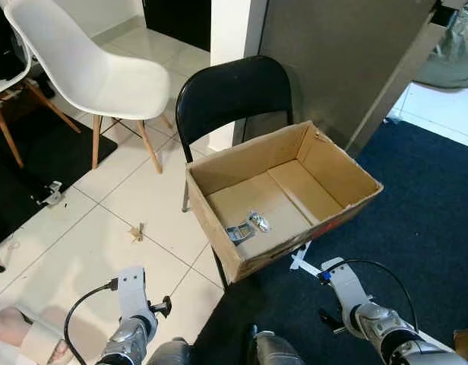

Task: Picking trash to rubbish bin

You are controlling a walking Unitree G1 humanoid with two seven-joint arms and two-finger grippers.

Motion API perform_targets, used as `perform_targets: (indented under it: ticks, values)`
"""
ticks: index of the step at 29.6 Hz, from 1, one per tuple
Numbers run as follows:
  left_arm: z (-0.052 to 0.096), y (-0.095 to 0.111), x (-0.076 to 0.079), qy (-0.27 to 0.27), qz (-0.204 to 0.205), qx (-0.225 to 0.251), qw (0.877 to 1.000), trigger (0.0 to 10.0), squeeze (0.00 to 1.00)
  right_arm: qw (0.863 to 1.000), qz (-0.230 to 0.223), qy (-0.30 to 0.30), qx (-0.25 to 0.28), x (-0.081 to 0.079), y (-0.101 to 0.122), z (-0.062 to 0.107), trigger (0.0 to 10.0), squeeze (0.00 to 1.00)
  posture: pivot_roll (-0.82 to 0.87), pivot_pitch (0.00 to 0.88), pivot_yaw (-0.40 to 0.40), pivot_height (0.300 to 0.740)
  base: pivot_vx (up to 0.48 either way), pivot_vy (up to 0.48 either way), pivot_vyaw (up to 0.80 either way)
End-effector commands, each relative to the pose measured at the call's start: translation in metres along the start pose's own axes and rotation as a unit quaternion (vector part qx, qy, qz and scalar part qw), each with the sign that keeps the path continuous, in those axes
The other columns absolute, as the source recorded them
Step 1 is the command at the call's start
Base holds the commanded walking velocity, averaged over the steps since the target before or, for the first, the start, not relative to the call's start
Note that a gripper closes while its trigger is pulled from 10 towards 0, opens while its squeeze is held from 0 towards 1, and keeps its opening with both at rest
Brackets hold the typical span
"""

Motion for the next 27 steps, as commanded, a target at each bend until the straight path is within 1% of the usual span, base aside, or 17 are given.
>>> perform_targets:
  ticks: [1, 11, 20, 27]
  values:
    - [0.001, -0.013, 0.001, 0.001, -0.001, -0.021, 1.0, 10.0, 0.0, 1.0, -0.022, -0.004, -0.02, -0.003, -0.015, 0.0, 10.0, 0.0, 0.04, 0.104, -0.025, 0.74, -0.337, 0.0, 0.0]
    - [0.001, -0.013, 0.002, 0.001, -0.002, -0.023, 1.0, 10.0, 0.0, 0.999, -0.025, -0.006, -0.022, -0.003, -0.016, 0.0, 10.0, 0.0, 0.03, 0.094, -0.028, 0.74, -0.347, 0.0, 0.0]
    - [0.001, -0.014, 0.002, -0.001, -0.003, -0.025, 1.0, 10.0, 0.0, 0.999, -0.027, -0.013, -0.023, 0.001, -0.02, 0.001, 10.0, 0.0, 0.03, 0.088, -0.03, 0.74, -0.356, 0.0, 0.0]
    - [0.002, -0.015, 0.002, -0.003, -0.007, -0.028, 1.0, 10.0, 0.0, 0.999, -0.039, -0.015, -0.026, 0.005, -0.025, 0.003, 10.0, 0.0, 0.03, 0.091, -0.031, 0.74, -0.357, 0.0, 0.0]
Point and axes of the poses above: a point about 5 cm out from each wrist's last joint towards the gripper, its own z axis pointing back from the gripper into the wrist, its own y axis along the axis of the wrist's last joint, x = y × z, the point moved 5 cm from there along -z, pointing out of the wrist towards the gripper, and after that the axes turned 1 degree about z, right-handed, at the moved point
